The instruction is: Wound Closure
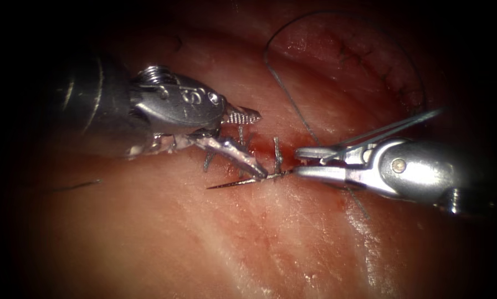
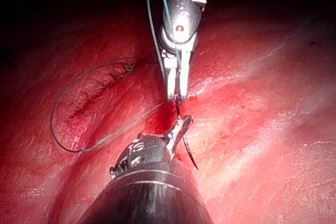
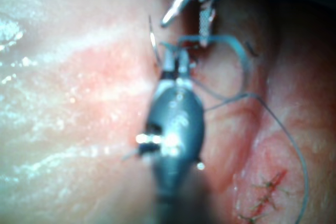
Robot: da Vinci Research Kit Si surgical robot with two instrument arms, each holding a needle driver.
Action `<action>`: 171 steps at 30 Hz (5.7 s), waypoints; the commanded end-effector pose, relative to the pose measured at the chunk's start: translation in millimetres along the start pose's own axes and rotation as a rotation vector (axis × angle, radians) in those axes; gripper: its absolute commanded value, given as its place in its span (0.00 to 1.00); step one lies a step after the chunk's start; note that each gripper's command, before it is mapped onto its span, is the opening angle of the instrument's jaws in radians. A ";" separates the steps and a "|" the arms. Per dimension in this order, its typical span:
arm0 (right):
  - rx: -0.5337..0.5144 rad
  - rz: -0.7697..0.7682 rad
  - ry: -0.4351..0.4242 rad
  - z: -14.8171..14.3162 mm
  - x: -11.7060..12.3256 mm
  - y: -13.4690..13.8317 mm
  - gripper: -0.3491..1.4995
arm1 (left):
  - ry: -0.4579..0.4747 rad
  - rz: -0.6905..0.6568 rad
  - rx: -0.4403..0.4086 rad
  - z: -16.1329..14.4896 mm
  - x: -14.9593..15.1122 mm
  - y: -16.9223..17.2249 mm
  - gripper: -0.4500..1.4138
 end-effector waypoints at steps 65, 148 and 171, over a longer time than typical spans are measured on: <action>-0.085 -0.135 0.116 1.4 2.8 -1.8 0.94 | -0.165 -0.190 -0.242 3.2 -2.3 0.8 0.00; -0.433 -0.041 -0.103 0.8 3.3 -1.3 0.00 | 0.512 0.010 -0.066 4.9 0.7 2.8 0.92; -0.342 -0.370 0.049 -7.2 -1.4 2.3 0.00 | 0.354 0.186 0.083 10.9 -2.8 4.3 0.41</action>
